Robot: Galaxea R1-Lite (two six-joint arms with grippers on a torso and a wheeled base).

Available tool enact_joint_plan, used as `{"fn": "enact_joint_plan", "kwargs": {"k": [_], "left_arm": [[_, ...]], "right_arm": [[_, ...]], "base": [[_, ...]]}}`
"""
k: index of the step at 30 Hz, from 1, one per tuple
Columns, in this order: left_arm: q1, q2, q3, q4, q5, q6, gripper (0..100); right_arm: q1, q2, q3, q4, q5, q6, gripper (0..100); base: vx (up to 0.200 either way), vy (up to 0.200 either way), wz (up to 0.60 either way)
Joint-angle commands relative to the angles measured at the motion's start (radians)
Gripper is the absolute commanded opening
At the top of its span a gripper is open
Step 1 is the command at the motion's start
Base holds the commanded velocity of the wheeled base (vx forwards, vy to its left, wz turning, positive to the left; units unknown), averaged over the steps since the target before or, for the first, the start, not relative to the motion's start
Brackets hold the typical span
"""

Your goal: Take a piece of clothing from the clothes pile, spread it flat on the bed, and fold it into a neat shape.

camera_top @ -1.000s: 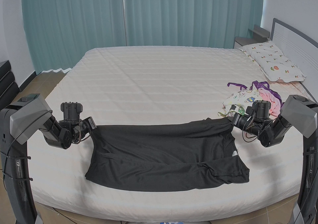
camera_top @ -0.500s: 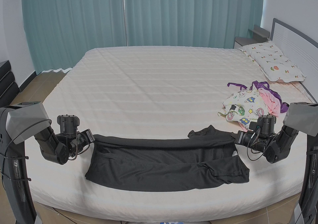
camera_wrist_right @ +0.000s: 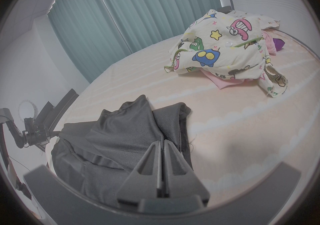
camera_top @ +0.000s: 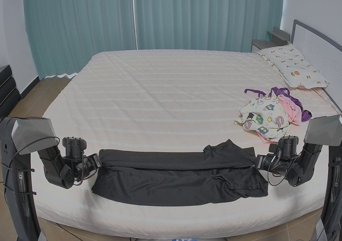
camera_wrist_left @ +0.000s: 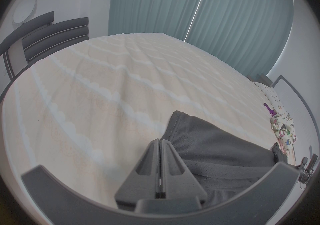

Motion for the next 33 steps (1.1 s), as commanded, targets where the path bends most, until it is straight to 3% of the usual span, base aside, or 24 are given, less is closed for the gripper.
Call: {"fn": "enact_joint_plan", "kwargs": {"k": [1,13,14,20,25,33], "left_arm": [[-0.001,0.009,0.038,-0.017,0.001,0.002,0],[-0.012,0.024,0.058,-0.037,-0.002,-0.001,0],[-0.013,0.026,0.058,-0.039,-0.001,-0.001,100],[-0.022,0.026,0.068,-0.040,-0.001,-0.008,100],[-0.016,0.017,0.088,-0.065,-0.001,-0.026,100],[-0.015,-0.166,0.151,-0.072,-0.016,-0.271,100]], "right_arm": [[-0.014,0.006,0.025,-0.005,-0.001,-0.012,0],[-0.003,0.027,0.075,-0.064,0.003,-0.014,0],[0.000,0.034,0.083,-0.077,0.003,-0.012,100],[0.006,0.027,0.098,-0.122,0.004,0.009,100],[-0.004,-0.043,0.098,-0.117,0.004,0.087,100],[0.063,-0.167,0.054,-0.035,0.021,0.256,100]], "base": [[0.000,0.000,0.00],[0.000,0.000,0.00],[0.000,0.000,0.00],[0.000,0.000,0.00],[0.000,0.000,0.00],[0.000,0.000,0.00]]}}
